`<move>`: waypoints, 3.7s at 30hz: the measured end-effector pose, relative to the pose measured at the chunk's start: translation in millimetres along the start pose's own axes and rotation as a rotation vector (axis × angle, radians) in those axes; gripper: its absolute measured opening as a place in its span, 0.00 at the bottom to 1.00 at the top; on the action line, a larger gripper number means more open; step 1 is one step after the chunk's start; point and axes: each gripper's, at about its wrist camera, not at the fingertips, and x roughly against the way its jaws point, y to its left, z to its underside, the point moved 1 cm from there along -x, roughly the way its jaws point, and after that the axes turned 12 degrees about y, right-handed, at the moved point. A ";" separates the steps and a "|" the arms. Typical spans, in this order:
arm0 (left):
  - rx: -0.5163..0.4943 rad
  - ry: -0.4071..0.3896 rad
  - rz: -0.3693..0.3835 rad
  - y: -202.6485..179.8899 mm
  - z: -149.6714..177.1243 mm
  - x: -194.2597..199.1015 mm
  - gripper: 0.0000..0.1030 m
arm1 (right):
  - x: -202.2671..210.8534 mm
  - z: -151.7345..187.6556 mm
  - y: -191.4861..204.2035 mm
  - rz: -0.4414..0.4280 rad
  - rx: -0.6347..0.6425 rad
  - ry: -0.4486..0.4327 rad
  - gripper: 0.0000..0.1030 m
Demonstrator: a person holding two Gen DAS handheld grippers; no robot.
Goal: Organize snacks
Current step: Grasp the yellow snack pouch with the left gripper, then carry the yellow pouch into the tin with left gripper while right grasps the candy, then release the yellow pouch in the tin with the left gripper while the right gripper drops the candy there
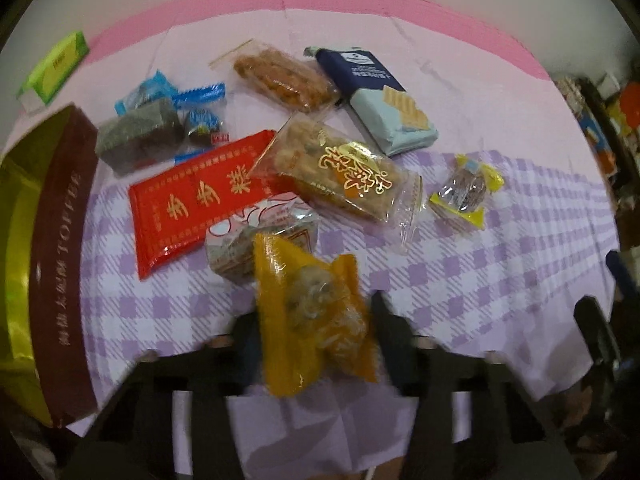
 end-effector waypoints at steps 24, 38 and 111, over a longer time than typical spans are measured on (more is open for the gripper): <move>-0.036 -0.190 -0.001 31.5 57.1 96.7 0.35 | -67.2 -46.2 22.9 -0.260 -0.184 0.193 0.53; 0.019 -0.225 -0.005 58.8 62.5 117.4 0.35 | -100.3 -65.4 36.2 -0.210 -0.226 0.251 0.44; 0.568 -0.361 -0.361 255.0 102.1 158.8 0.76 | -53.2 -73.6 67.8 -0.108 0.003 0.122 0.22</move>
